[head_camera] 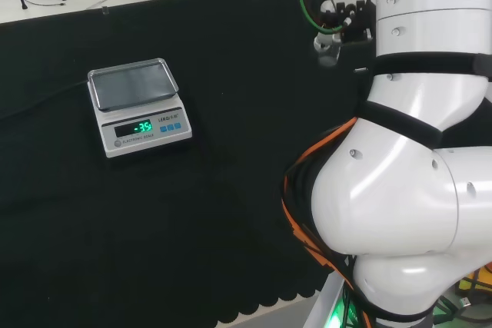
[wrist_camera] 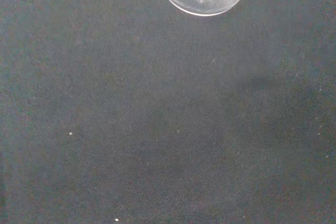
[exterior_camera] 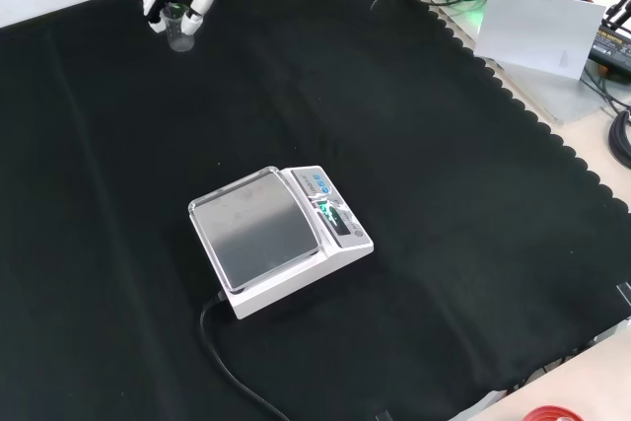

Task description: Put the beaker on the electronic balance.

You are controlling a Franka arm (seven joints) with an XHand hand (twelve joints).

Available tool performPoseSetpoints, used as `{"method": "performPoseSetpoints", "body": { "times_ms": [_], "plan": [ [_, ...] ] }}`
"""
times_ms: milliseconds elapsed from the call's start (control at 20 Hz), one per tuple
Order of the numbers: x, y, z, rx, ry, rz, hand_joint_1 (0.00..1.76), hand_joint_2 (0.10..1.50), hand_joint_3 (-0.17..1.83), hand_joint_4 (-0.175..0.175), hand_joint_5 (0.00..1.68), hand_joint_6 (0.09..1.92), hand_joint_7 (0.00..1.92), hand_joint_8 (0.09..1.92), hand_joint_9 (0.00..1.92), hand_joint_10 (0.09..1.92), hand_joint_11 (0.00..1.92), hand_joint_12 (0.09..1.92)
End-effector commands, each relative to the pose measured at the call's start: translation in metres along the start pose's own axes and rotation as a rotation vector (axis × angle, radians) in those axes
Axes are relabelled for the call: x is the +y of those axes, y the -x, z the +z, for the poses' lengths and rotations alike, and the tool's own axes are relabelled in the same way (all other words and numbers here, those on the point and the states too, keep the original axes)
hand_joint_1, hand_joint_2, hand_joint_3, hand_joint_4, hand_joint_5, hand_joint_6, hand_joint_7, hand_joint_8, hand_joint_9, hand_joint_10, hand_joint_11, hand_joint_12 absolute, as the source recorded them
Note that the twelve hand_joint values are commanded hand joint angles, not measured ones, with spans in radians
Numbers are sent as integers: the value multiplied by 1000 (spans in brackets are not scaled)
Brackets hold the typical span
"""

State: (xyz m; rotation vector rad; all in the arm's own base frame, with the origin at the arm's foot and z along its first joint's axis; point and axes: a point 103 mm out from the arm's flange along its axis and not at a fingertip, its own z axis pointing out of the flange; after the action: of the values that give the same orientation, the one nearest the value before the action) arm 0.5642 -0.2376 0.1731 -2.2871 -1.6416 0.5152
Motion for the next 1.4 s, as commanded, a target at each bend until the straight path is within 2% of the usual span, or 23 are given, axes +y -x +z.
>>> {"method": "performPoseSetpoints", "body": {
  "times_ms": [50, 350, 650, 950, 1400],
  "plan": [
    [-20, -8, -24, -43, 7, -24, 1073, 1278, -22, -175, 711, 1414, 688, 1017, 882, 863, 867, 1105],
    [-30, -10, -31, 17, -6, -53, 1074, 1276, -22, -175, 715, 1410, 702, 1021, 888, 869, 872, 1106],
    [-44, -20, -53, 1, 3, -97, 1075, 1274, -22, -175, 718, 1407, 709, 1022, 891, 872, 874, 1107],
    [-58, -52, -72, -37, 35, -178, 1075, 1274, -22, -175, 719, 1405, 711, 1021, 893, 874, 879, 1110],
    [-67, -111, -76, -76, 36, -295, 1075, 1273, -22, -175, 720, 1404, 706, 1016, 894, 871, 882, 1115]
  ]
}}
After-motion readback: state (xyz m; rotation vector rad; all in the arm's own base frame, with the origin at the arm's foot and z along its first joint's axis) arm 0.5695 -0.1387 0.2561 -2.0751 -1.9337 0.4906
